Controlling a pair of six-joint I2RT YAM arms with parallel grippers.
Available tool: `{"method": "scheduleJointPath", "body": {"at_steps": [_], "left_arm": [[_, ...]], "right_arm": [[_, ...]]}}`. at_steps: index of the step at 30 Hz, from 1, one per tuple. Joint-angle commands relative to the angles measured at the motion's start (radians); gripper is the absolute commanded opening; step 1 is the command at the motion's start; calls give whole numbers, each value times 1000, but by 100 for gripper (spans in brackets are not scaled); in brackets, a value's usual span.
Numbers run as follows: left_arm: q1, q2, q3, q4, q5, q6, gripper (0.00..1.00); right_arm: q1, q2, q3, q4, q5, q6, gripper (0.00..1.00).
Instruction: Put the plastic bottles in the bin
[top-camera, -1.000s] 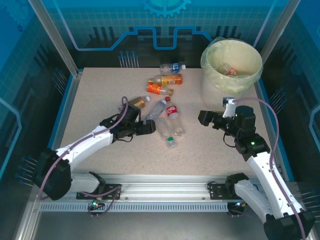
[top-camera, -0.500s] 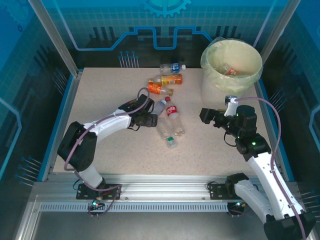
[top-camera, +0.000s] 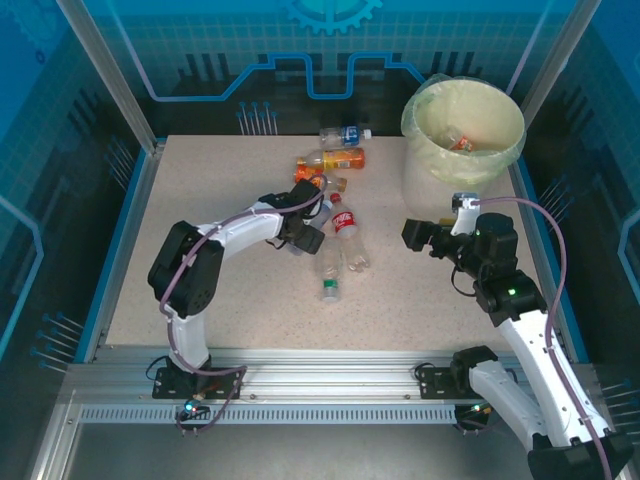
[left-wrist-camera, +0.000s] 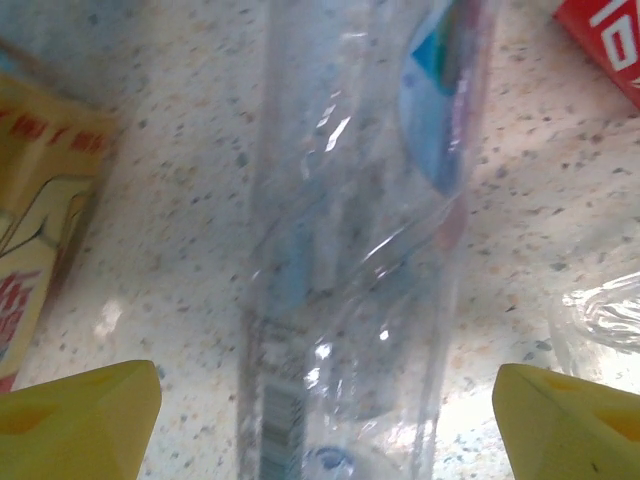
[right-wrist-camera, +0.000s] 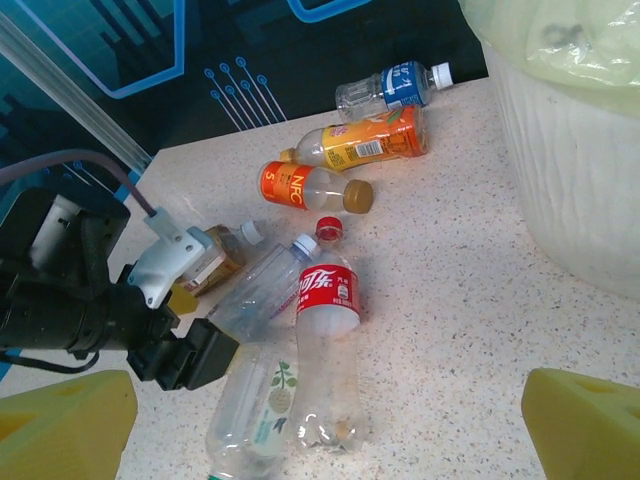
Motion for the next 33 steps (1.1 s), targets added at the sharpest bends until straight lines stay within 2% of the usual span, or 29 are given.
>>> {"method": "scheduleJointPath", "body": {"at_steps": [1,8,16,26,33], "left_arm": [[8,57,55,-86,79,93,87],[9,104,60,-84,49,91,78],[10,52,-2,-12,44,47,57],[9,-142,-144,95,51,-69,38],[7,-378,-333,249,129,-157,38]], "right_arm": [[10,-2,50,-27,-3,-35,100],[11,-9,53,-49,-10,-42,100],[11,-10,41,-30,36,11,100],[12,-9,33,45,-55,31,100],[36,-3,23,115,-117,32,100]]}}
